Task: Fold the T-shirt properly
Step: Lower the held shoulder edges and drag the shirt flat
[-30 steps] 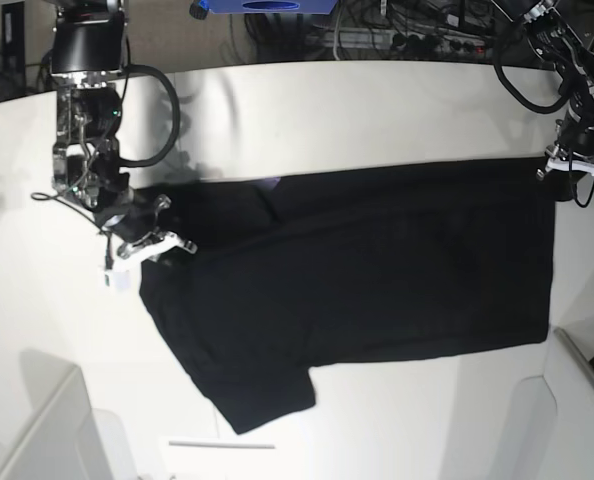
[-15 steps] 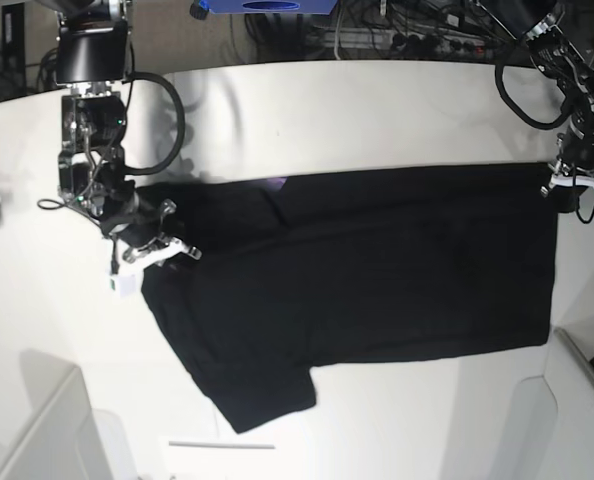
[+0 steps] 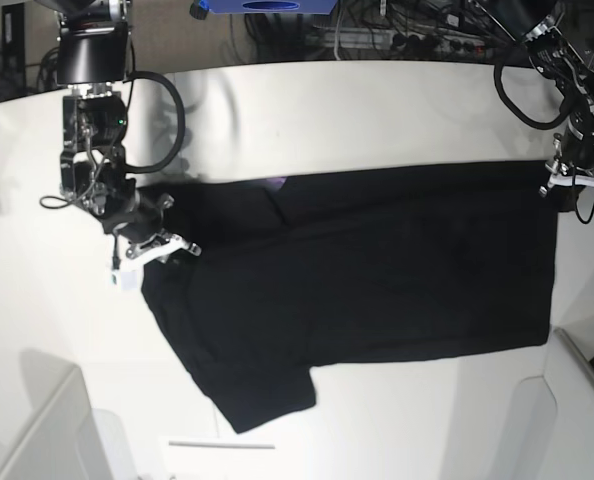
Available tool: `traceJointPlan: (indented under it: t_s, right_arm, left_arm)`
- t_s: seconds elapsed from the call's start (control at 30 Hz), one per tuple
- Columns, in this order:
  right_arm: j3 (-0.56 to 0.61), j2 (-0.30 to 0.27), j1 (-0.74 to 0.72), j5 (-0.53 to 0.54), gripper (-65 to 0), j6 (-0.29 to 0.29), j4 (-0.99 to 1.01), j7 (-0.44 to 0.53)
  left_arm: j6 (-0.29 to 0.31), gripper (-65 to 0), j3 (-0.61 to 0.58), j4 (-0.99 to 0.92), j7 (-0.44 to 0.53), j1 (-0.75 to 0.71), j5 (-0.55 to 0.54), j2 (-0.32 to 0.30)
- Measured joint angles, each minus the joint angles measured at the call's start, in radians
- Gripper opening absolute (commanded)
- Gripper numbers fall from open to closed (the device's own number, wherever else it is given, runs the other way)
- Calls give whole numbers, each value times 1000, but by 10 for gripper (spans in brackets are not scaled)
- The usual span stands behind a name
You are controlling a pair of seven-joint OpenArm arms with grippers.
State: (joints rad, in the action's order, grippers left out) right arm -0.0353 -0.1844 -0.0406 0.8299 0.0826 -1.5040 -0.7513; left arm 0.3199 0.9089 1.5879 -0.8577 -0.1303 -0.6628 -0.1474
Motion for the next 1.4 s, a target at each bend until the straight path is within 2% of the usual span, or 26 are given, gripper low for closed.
traceJointPlan:
  t_s: [0.1, 0.13, 0.23, 0.33, 0.4, 0.5, 0.6, 0.7, 0.83, 0.97, 1.17, 1.4]
  right_arm:
    - [-2, 0, 0, 4, -362, 0, 0, -1]
    - [-5, 0, 0, 3, -344, 0, -1, -1]
    - [-8, -2, 3, 1, -353, 0, -13, 2]
    - [-8, -3, 24, 1, -368, 0, -56, 66]
    - [-11, -8, 59, 4, -368, 26, -103, 117]
    - [-10, -11, 128, 0, -365, 141, -182, 152]
    - [-11, -11, 193, 3, -363, 191, -267, 186]
    - [-10, -10, 261, 8, -351, 198, -333, 207]
    - [-11, -8, 346, 8, -318, 206, -365, 244]
    - [-10, -3, 402, 8, -311, 207, -368, 271]
    - [-11, -3, 503, 8, -308, 208, -368, 390]
    - [-11, -2, 505, 19, -308, 206, -322, 404]
  left_arm:
    - [1, -385, 0, 0, 1, 11, -4, -8]
    - [1, -346, 0, 1, 1, 11, -4, -12]
    - [0, -239, 8, 2, 1, 11, -1, -22]
    - [1, -188, 11, 2, 1, 8, -5, -30]
    - [1, -184, 11, 4, 3, 5, -12, -39]
    - [6, -176, 69, 43, 3, -31, -23, -32]
    - [82, -184, 150, 85, 8, -87, -18, -11]
    - [156, -184, 193, 98, -2, -133, -22, 15]
    - [179, -184, 203, 87, 2, -168, -19, 23]
    - [179, -184, 203, 22, 8, -165, -19, 24]
    - [176, -186, 202, -110, 11, -116, -10, 22]
    - [175, -186, 196, -178, 11, -51, -16, 23]
